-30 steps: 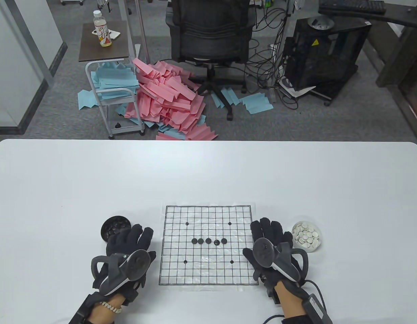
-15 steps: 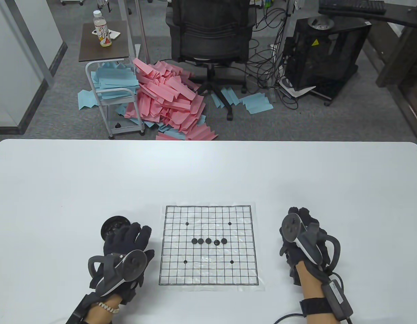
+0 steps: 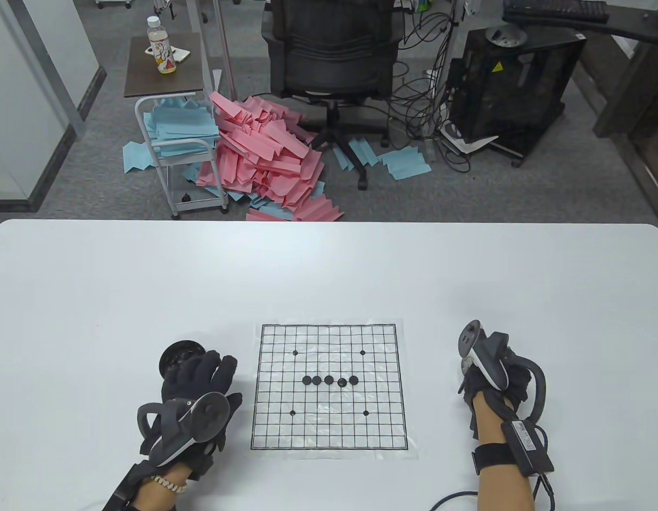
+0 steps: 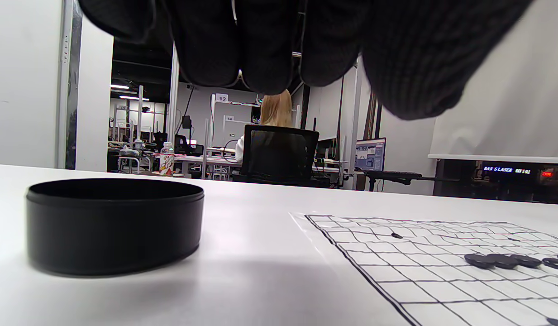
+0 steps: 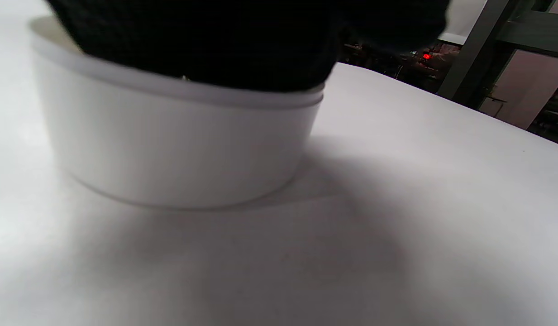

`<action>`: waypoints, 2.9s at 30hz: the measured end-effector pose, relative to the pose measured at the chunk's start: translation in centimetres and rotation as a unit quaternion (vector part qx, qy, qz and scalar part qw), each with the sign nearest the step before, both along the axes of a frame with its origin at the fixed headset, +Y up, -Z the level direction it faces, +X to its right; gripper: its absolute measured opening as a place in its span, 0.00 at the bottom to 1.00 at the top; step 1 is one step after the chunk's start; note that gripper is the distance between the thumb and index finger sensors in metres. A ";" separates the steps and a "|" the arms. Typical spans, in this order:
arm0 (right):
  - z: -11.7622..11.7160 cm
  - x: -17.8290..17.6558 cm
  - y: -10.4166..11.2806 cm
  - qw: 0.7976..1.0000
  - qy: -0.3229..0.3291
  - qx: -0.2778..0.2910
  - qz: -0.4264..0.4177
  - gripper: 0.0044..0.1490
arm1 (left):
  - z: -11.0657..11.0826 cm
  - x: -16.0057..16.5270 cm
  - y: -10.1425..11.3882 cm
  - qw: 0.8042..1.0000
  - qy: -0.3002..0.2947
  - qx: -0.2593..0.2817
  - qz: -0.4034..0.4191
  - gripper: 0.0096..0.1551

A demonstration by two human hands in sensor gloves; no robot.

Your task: Place Go stones in plus sign pattern

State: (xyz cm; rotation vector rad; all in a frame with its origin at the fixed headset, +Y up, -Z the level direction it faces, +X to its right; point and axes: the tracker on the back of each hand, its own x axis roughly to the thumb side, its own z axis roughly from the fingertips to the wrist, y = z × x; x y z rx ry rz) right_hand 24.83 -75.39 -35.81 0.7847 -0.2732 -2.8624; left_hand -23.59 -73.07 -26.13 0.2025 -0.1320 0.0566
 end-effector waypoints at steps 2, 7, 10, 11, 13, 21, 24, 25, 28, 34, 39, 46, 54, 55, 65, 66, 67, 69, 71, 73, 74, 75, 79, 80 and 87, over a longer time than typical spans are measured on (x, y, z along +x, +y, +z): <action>-0.1 0.0 -0.2 1.000 0.005 -0.008 0.010 0.30 | 0.0 0.0 0.0 1.000 0.001 -0.001 -0.002 0.43; -0.4 0.1 -0.6 1.000 0.022 0.001 0.022 0.27 | 0.0 -0.2 0.1 1.000 0.003 -0.003 -0.002 0.43; -0.2 -0.1 -0.8 0.999 0.034 0.011 0.042 0.26 | 0.0 -0.2 0.1 1.000 0.003 -0.002 -0.001 0.43; -0.2 -0.1 -0.8 0.998 0.034 0.012 0.042 0.26 | 0.0 -0.2 0.1 1.000 0.003 -0.002 -0.001 0.43; -0.3 -0.1 -0.9 0.998 0.035 0.012 0.042 0.25 | 0.0 -0.2 0.1 1.000 0.002 0.000 -0.002 0.43; -0.4 -0.1 -0.6 0.999 0.023 -0.012 0.024 0.27 | 0.0 -0.2 0.2 1.000 0.001 0.000 -0.004 0.43; -0.6 -0.3 -0.8 0.999 0.018 -0.024 0.023 0.28 | 0.0 -0.2 0.2 1.000 0.001 0.001 -0.002 0.43; -0.7 -0.4 -0.8 0.999 0.019 -0.023 0.028 0.28 | 0.0 -0.2 0.2 1.000 0.001 0.001 -0.002 0.43; -0.7 -0.3 -1.2 0.998 0.022 -0.024 0.045 0.28 | 0.0 -0.2 0.2 1.000 0.001 0.002 -0.002 0.43; -0.9 -0.1 -1.8 0.998 0.018 -0.027 0.047 0.26 | 0.0 -0.2 0.1 1.000 0.000 0.002 -0.004 0.43; -1.0 0.1 -2.3 0.999 0.021 -0.027 0.039 0.24 | 0.0 -0.2 0.2 1.000 -0.001 0.002 -0.003 0.43; -0.2 0.3 -2.2 0.998 0.039 0.017 0.048 0.24 | 0.0 -0.3 0.1 1.000 0.001 0.001 -0.001 0.43; 0.2 -1.8 0.8 0.991 0.067 0.096 0.072 0.24 | 0.0 -0.3 0.2 1.000 0.000 0.004 0.002 0.43; 0.2 -2.4 1.2 0.989 0.076 0.107 0.064 0.24 | -0.1 -0.3 0.2 1.000 0.000 0.004 0.002 0.43; -0.4 -12.9 3.3 0.969 0.192 0.135 -0.083 0.24 | 0.0 -0.4 0.2 1.000 0.000 0.004 0.002 0.43; -0.6 -14.1 3.1 0.967 0.200 0.125 -0.097 0.24 | -0.1 -0.4 0.2 1.000 -0.002 0.005 0.001 0.43; -0.7 -14.8 2.9 0.966 0.203 0.120 -0.108 0.24 | 0.0 -0.4 0.2 1.000 -0.002 0.006 0.001 0.43; -1.0 -16.3 2.3 0.964 0.203 0.108 -0.132 0.24 | -0.1 -0.4 0.2 1.000 -0.002 0.005 0.002 0.43; -1.4 -18.2 1.2 0.963 0.204 0.081 -0.154 0.24 | -0.1 -0.5 0.1 1.000 -0.002 0.003 0.001 0.43; -1.6 -19.5 0.1 0.964 0.207 0.053 -0.156 0.24 | -0.1 -0.5 0.1 1.000 -0.001 0.002 0.001 0.43; -1.7 -20.3 -0.5 0.965 0.209 0.046 -0.152 0.24 | -0.1 -0.5 0.1 1.000 -0.001 0.001 0.001 0.43; -1.7 -20.6 -0.7 0.965 0.210 0.043 -0.148 0.24 | -0.1 -0.5 0.1 1.000 -0.002 0.001 0.001 0.42; -1.6 -22.7 -2.1 0.964 0.219 0.026 -0.145 0.24 | 0.0 -0.5 0.0 1.000 -0.002 0.000 -0.001 0.42; -1.6 -23.0 -2.3 0.965 0.219 0.025 -0.142 0.24 | 0.0 -0.5 0.0 1.000 -0.002 -0.001 -0.001 0.42; -1.6 -23.5 -2.9 0.966 0.216 0.010 -0.141 0.23 | 0.0 -0.5 0.0 1.000 -0.002 0.000 -0.002 0.42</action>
